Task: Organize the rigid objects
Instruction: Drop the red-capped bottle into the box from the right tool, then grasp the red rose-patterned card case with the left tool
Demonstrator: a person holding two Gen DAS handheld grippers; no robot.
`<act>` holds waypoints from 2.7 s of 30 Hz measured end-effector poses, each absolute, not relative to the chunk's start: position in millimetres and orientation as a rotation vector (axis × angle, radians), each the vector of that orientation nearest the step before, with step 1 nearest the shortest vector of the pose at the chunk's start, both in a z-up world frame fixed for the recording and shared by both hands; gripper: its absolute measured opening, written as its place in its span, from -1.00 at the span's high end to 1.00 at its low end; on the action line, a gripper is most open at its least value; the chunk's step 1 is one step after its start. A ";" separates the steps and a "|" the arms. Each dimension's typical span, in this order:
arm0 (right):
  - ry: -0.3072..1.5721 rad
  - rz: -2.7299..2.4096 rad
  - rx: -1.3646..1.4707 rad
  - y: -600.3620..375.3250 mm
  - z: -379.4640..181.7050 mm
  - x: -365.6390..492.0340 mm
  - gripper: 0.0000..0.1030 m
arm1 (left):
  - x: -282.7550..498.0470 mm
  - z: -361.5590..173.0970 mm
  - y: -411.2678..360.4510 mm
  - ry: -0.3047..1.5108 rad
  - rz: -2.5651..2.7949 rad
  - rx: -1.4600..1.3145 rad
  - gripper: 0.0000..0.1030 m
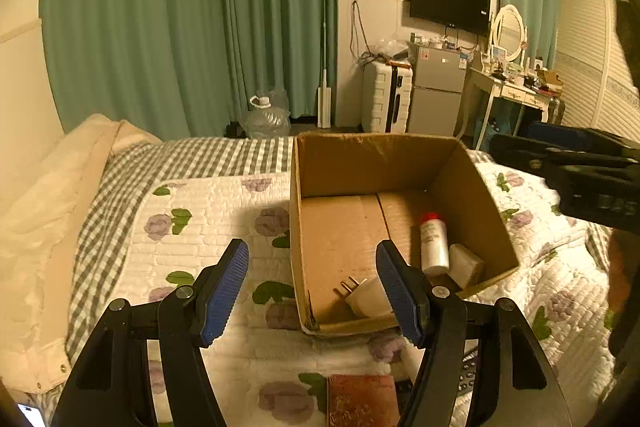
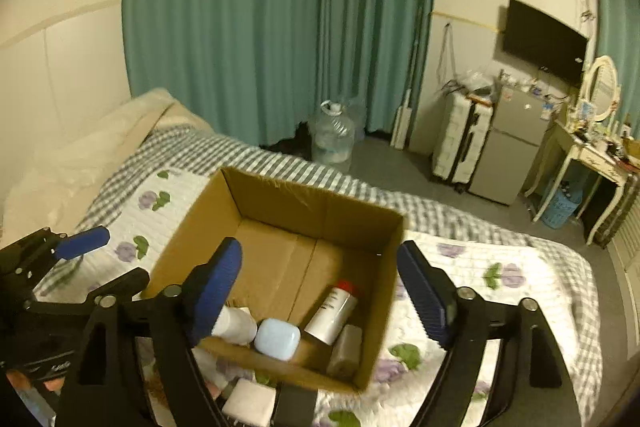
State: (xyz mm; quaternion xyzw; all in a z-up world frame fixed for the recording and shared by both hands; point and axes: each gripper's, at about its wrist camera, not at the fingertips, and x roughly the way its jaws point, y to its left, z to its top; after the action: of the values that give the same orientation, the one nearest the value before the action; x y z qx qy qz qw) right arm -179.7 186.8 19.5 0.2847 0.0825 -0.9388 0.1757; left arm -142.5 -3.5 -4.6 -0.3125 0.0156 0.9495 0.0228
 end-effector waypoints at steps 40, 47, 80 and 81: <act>0.248 -2.623 1.157 219.5 -78.6 -98.1 -0.68 | -96.9 -150.1 52.3 0.297 2.662 -1.426 -0.52; 0.235 -2.627 1.178 221.5 -81.1 -99.6 -0.68 | -93.7 -153.0 59.7 0.371 2.653 -1.408 -0.48; 0.366 -2.513 1.278 172.8 -121.8 -102.2 -0.67 | -102.7 -128.7 2.2 0.034 2.659 -1.431 0.10; 0.369 -2.508 1.276 172.1 -121.9 -101.6 -0.67 | -102.4 -129.1 3.7 0.047 2.658 -1.432 0.08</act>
State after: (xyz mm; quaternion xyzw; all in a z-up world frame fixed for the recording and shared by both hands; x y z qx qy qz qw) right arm -101.6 172.1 -121.9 0.4446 0.1284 -0.8735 0.1512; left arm -102.4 3.7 -129.1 -0.4734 0.0154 0.8786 0.0608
